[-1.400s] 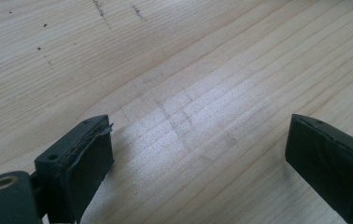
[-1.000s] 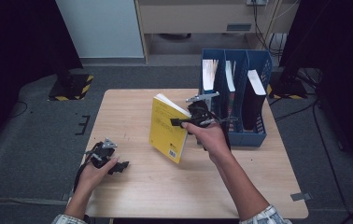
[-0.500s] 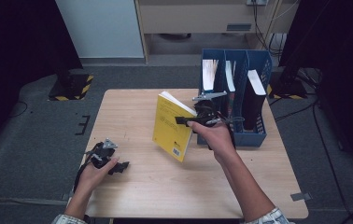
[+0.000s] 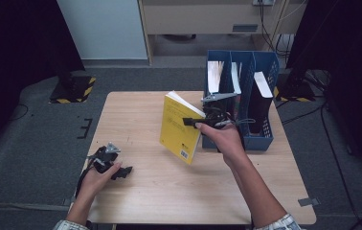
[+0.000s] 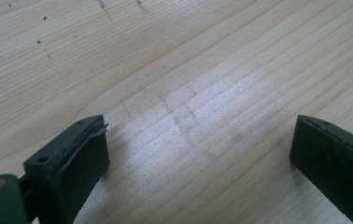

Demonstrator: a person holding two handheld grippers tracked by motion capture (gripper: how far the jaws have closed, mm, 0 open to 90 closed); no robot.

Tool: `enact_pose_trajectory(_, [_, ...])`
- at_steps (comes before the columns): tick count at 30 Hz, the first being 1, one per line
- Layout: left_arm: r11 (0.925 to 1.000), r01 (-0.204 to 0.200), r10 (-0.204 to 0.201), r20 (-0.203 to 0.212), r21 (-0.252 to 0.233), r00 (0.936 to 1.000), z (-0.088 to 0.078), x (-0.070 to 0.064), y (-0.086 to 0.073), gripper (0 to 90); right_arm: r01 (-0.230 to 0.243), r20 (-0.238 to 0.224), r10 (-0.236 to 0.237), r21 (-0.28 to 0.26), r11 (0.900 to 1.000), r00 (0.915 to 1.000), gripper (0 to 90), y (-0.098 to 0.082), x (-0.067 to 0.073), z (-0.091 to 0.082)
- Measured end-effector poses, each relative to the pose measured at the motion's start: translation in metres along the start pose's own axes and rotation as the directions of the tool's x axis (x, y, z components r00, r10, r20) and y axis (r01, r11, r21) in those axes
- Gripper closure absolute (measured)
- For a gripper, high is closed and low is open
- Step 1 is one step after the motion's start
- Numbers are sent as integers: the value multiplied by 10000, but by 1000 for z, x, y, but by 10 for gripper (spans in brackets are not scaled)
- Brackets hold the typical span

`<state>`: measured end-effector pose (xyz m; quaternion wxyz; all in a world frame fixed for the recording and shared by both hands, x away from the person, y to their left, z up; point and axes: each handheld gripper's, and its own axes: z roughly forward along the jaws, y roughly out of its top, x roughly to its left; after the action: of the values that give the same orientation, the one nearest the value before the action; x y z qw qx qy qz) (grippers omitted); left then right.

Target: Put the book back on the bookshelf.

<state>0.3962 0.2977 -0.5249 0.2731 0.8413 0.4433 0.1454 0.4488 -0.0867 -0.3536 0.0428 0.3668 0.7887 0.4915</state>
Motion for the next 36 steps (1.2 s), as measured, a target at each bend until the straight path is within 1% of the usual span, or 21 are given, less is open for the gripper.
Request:
enact_pose_trajectory(7, [9999, 46, -47, -28, -153, 10000, 1, -1, -2, 13, 114, 75, -114, -23, 9999, 9999, 751, -2, 1, -9])
enact_pose_trajectory(8, [9999, -1, 0, -50, -172, 10000, 1, -1, -2, 11, 111, 80, -111, -5, 9999, 9999, 751, -2, 1, -10])
enact_pose_trajectory(9, [9998, 74, -75, -38, -201, 10000, 1, -2, -2, 10, 101, 94, -101, -16, 9999, 9999, 752, -3, 0, -11])
enact_pose_trajectory(11, [9998, 30, -31, -32, -212, 10000, 1, -1, -2, 7, 111, 123, -110, -30, 9999, 9999, 751, -4, 0, -13])
enact_pose_trajectory(14, [9996, 74, -75, -9, -266, 10000, 2, -2, -3, 0, 85, 180, -84, -12, 10000, 9998, 751, -6, -2, -16])
enact_pose_trajectory(21, [9996, 81, -81, -5, -271, 10000, 2, -2, -3, 0, -1, 277, 1, -21, 10000, 9996, 751, -12, -5, -23])
enact_pose_trajectory(26, [9995, 84, -85, -9, -292, 10000, 2, -2, -3, 0, 79, 353, -76, -82, 9999, 9993, 752, -15, -5, -29])
enact_pose_trajectory(36, [9995, 52, -52, -6, -316, 10000, 2, -2, -3, 0, -93, 271, 94, -54, 9999, 9996, 752, -22, -7, -34])
